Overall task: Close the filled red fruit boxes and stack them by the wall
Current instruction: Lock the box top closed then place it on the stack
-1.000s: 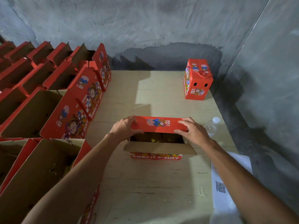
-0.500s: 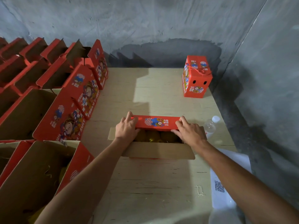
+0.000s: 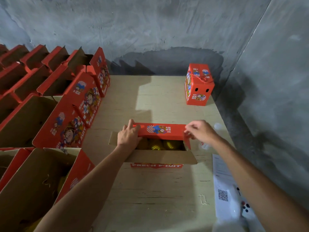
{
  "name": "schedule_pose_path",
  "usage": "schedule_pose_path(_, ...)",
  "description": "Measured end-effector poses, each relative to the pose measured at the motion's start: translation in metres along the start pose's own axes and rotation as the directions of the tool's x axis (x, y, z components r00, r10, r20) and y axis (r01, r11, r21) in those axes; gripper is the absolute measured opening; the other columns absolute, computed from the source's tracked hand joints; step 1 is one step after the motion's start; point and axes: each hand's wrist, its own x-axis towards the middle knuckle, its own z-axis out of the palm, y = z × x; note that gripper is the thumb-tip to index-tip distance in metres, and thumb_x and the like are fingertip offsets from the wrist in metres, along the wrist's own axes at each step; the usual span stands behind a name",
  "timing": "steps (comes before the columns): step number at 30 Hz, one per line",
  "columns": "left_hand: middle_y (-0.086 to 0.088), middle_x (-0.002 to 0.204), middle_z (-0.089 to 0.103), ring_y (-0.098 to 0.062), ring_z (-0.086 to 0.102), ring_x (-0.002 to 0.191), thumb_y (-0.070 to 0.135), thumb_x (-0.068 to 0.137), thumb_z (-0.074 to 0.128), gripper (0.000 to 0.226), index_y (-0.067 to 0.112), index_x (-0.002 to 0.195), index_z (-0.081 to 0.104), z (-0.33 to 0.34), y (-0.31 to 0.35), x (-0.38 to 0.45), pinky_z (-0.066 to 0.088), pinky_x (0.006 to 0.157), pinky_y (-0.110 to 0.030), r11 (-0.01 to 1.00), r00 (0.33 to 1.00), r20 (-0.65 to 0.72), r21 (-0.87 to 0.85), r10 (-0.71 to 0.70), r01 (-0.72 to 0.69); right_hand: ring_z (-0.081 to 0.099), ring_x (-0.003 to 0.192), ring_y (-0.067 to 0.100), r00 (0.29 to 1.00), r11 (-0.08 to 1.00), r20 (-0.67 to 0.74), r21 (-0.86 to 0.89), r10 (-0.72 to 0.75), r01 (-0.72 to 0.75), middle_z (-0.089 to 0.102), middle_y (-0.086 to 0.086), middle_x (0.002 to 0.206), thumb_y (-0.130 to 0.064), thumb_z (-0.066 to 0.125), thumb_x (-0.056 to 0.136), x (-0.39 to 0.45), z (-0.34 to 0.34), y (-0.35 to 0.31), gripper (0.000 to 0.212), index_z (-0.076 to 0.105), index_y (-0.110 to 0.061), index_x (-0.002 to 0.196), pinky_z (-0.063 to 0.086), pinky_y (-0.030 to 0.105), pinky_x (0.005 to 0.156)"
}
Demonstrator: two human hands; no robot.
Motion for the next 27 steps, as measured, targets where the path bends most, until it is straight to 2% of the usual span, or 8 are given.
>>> schedule_pose_path(4, -0.005, 0.144, 0.037, -0.032, 0.054, 0.121, 0.045, 0.093, 0.070, 0.049, 0.025, 0.133, 0.051, 0.006, 0.000, -0.001, 0.048, 0.102, -0.047, 1.000, 1.000, -0.023, 0.014, 0.000, 0.000, 0.060, 0.114, 0.016, 0.935, 0.960, -0.217, -0.095, -0.280, 0.265, 0.071, -0.008, 0.126, -0.018, 0.069, 0.098, -0.023, 0.060, 0.039, 0.018, 0.079, -0.019, 0.112, 0.046, 0.028, 0.098)
schedule_pose_path(8, -0.003, 0.145, 0.039, -0.033, 0.054, 0.123, 0.044, 0.090, 0.072, 0.051, 0.025, 0.132, 0.052, 0.009, 0.000, -0.003, 0.035, 0.110, -0.047, 1.000, 0.999, -0.050, 0.026, -0.011, 0.012, 0.044, 0.127, 0.016, 0.901, 0.925, -0.252, -0.237, -0.354, 0.297, 0.058, -0.011, 0.146, -0.027, 0.067, 0.099, -0.029, 0.084, 0.057, 0.023, 0.078, -0.023, 0.120, 0.041, 0.031, 0.105)
schedule_pose_path(10, 0.001, 0.148, 0.040, -0.031, 0.049, 0.133, 0.049, 0.086, 0.074, 0.058, 0.025, 0.134, 0.052, 0.004, -0.003, -0.003, 0.015, 0.121, -0.058, 0.999, 1.000, 0.005, 0.043, -0.017, 0.017, 0.044, 0.133, 0.017, 0.890, 0.904, -0.240, -0.290, -0.387, 0.315, 0.058, -0.007, 0.147, -0.028, 0.068, 0.099, -0.026, 0.080, 0.058, 0.022, 0.078, -0.025, 0.119, 0.041, 0.034, 0.110)
schedule_pose_path(13, -0.003, 0.158, 0.034, -0.031, 0.025, 0.150, 0.056, 0.084, 0.072, 0.072, 0.024, 0.142, 0.043, -0.008, -0.010, -0.008, -0.008, 0.118, -0.069, 0.994, 0.996, -0.002, 0.057, -0.093, 0.093, 0.043, 0.136, 0.017, 0.895, 0.900, -0.219, -0.297, -0.388, 0.318, 0.056, -0.006, 0.150, -0.030, 0.067, 0.099, -0.026, 0.076, 0.057, 0.023, 0.078, -0.027, 0.119, 0.041, 0.034, 0.111)
schedule_pose_path(16, -0.013, 0.161, 0.025, -0.037, 0.019, 0.150, 0.044, 0.082, 0.072, 0.079, 0.020, 0.146, 0.033, -0.022, -0.016, -0.026, 0.007, 0.120, -0.066, 0.939, 0.934, -0.125, -0.115, -0.336, 0.323, 0.042, 0.137, 0.016, 0.899, 0.906, -0.223, -0.290, -0.376, 0.307, 0.054, -0.006, 0.152, -0.031, 0.065, 0.100, -0.029, 0.079, 0.058, 0.024, 0.077, -0.028, 0.121, 0.040, 0.029, 0.108)
schedule_pose_path(19, -0.009, 0.145, 0.048, -0.031, 0.051, 0.129, 0.041, 0.079, 0.077, 0.083, 0.018, 0.146, 0.035, -0.034, -0.023, -0.037, 0.043, 0.107, -0.052, 0.704, 0.866, -0.080, -0.622, -0.494, 0.344, 0.041, 0.137, 0.016, 0.905, 0.924, -0.238, -0.238, -0.353, 0.299, 0.053, -0.007, 0.153, -0.027, 0.066, 0.100, -0.030, 0.081, 0.057, 0.023, 0.077, -0.027, 0.121, 0.033, 0.025, 0.109)
schedule_pose_path(23, 0.007, 0.130, 0.064, -0.013, 0.071, 0.108, 0.056, 0.089, 0.073, 0.066, 0.023, 0.140, 0.049, -0.023, -0.015, -0.058, 0.060, 0.086, -0.032, 0.528, 0.999, -0.038, -0.849, -0.027, -0.018, 0.044, 0.139, 0.025, 0.914, 0.948, -0.254, -0.096, -0.317, 0.302, 0.054, 0.002, 0.151, -0.012, 0.071, 0.096, -0.034, 0.083, 0.053, 0.021, 0.079, -0.015, 0.115, 0.030, 0.032, 0.117)
schedule_pose_path(27, 0.001, 0.127, 0.069, -0.011, 0.065, 0.117, 0.020, 0.102, 0.063, 0.021, 0.009, 0.118, 0.070, 0.022, -0.026, -0.069, 0.053, 0.097, -0.039, 0.731, 0.927, -0.294, -0.575, 0.234, -0.367, 0.045, 0.142, 0.026, 0.903, 0.941, -0.265, -0.075, -0.339, 0.331, 0.055, 0.007, 0.150, -0.007, 0.069, 0.098, -0.039, 0.082, 0.049, 0.020, 0.078, -0.009, 0.115, 0.032, 0.035, 0.119)
